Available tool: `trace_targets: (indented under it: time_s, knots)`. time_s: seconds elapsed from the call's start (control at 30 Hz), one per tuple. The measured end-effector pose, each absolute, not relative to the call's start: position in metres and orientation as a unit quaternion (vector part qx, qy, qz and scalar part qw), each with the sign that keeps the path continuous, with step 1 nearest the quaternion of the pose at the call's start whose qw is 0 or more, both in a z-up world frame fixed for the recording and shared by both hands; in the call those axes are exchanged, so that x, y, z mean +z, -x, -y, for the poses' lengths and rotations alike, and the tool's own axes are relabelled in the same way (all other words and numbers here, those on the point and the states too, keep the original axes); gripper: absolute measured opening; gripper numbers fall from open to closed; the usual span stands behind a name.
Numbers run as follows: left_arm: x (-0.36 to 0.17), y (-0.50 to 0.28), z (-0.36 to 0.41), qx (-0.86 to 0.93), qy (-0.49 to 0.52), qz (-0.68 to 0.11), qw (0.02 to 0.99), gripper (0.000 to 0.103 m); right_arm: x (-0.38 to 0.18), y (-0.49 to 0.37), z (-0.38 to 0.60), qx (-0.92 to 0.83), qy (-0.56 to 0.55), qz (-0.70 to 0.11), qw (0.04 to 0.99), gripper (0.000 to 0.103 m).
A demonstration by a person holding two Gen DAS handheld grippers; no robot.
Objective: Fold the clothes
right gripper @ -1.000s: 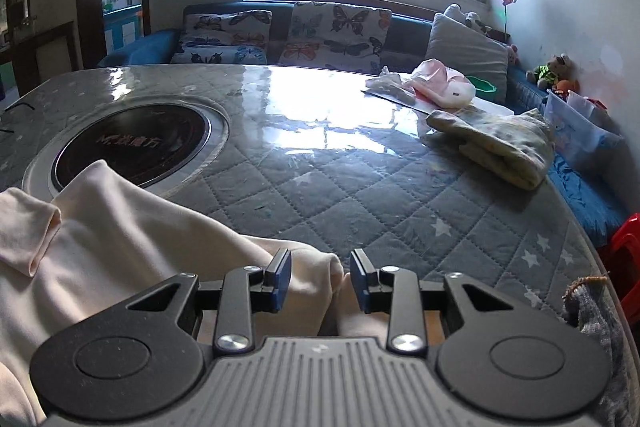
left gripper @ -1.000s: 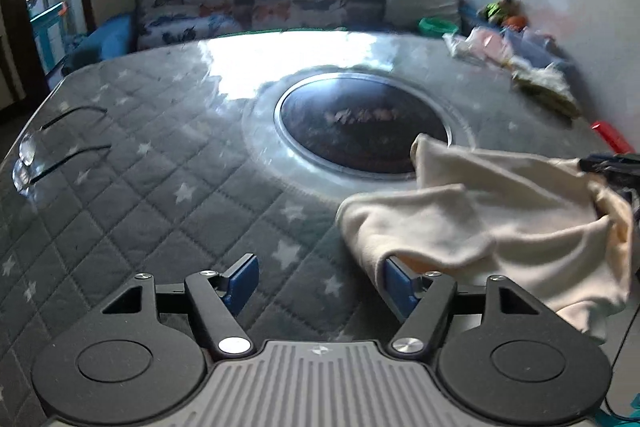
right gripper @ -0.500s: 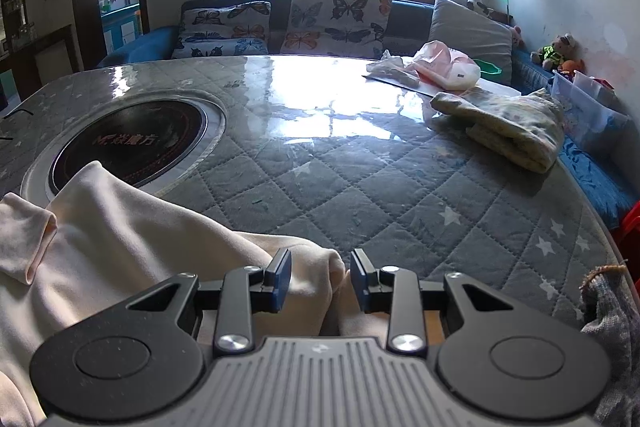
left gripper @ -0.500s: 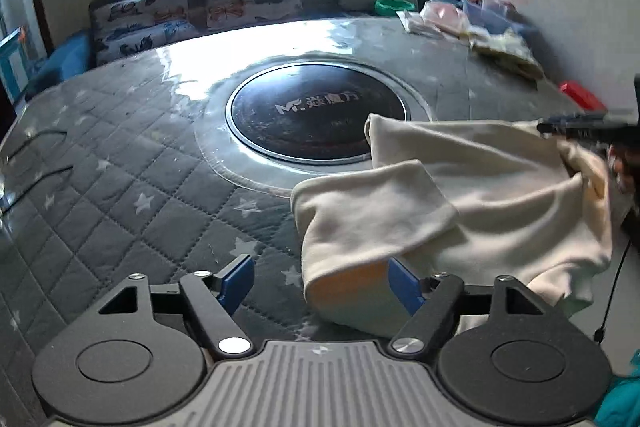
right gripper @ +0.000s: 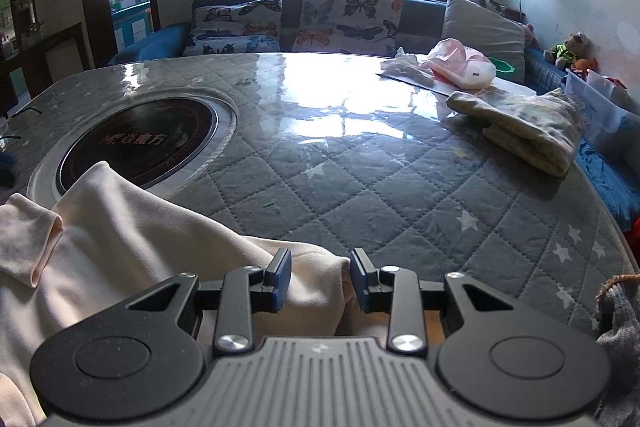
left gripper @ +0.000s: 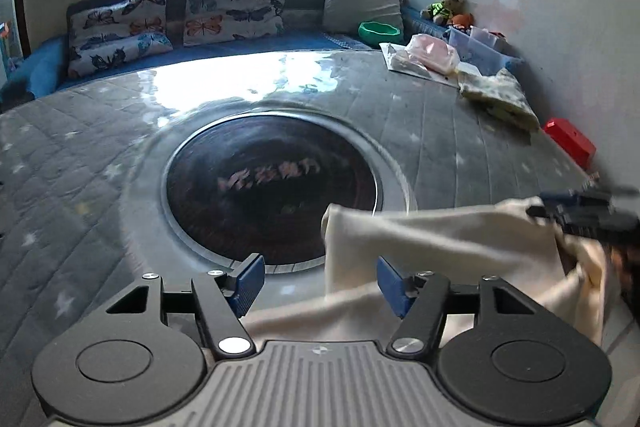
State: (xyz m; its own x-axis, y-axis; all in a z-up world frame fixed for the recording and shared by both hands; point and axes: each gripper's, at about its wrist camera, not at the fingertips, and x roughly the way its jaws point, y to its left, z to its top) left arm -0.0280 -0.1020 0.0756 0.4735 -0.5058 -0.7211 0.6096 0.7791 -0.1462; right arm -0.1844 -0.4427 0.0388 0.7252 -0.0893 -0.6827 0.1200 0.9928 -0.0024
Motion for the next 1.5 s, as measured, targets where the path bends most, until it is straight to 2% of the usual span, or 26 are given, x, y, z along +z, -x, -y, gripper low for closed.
trace_targets:
  time_s: [0.4, 0.5, 0.57, 0.63, 0.8, 0.9, 1.0, 1.17, 1.27, 1.3, 1.33, 1.4, 1.5]
  knots:
    - [0.043, -0.015, 0.163, -0.332, -0.075, -0.425, 0.839, 0.065, 0.038, 0.177, 0.449, -0.045, -0.023, -0.372, 0.927, 0.032]
    - [0.039, -0.014, 0.171, -0.342, -0.081, -0.425, 0.834, 0.05, 0.036, 0.174, 0.452, -0.046, -0.027, -0.375, 0.925, 0.032]
    - [0.036, -0.012, 0.176, -0.347, -0.086, -0.425, 0.831, 0.043, 0.035, 0.171, 0.453, -0.044, -0.029, -0.379, 0.924, 0.032]
    - [0.034, -0.01, 0.179, -0.348, -0.092, -0.42, 0.833, 0.025, 0.033, 0.168, 0.455, -0.041, -0.032, -0.385, 0.921, 0.031]
    - [0.039, -0.007, 0.174, -0.361, -0.077, -0.409, 0.835, 0.014, 0.032, 0.168, 0.453, -0.034, -0.03, -0.389, 0.92, 0.011]
    - [0.048, 0.0, 0.17, -0.378, -0.065, -0.396, 0.834, 0.009, 0.035, 0.172, 0.45, -0.034, -0.031, -0.379, 0.924, 0.009]
    - [0.059, 0.012, 0.163, -0.406, -0.052, -0.381, 0.829, 0.008, 0.045, 0.181, 0.448, -0.026, -0.041, -0.355, 0.933, 0.009]
    - [0.069, 0.02, 0.16, -0.383, -0.071, -0.35, 0.852, 0.012, 0.064, 0.201, 0.439, 0.001, -0.043, -0.326, 0.944, 0.009]
    - [0.063, 0.006, 0.16, -0.365, -0.062, -0.366, 0.854, 0.028, 0.073, 0.214, 0.431, 0.026, -0.052, -0.315, 0.947, 0.009]
    - [0.06, 0.003, 0.16, -0.359, -0.064, -0.369, 0.855, 0.044, 0.076, 0.219, 0.428, 0.036, -0.055, -0.31, 0.949, 0.009]
    - [0.057, 0.001, 0.162, -0.355, -0.069, -0.37, 0.856, 0.054, 0.079, 0.224, 0.425, 0.047, -0.057, -0.305, 0.949, 0.009]
    - [0.05, -0.001, 0.165, -0.353, -0.077, -0.376, 0.853, 0.059, 0.084, 0.232, 0.418, 0.063, -0.056, -0.299, 0.951, 0.009]
    - [0.039, -0.005, 0.166, -0.35, -0.077, -0.387, 0.85, 0.06, 0.084, 0.246, 0.406, 0.092, -0.063, -0.301, 0.947, 0.009]
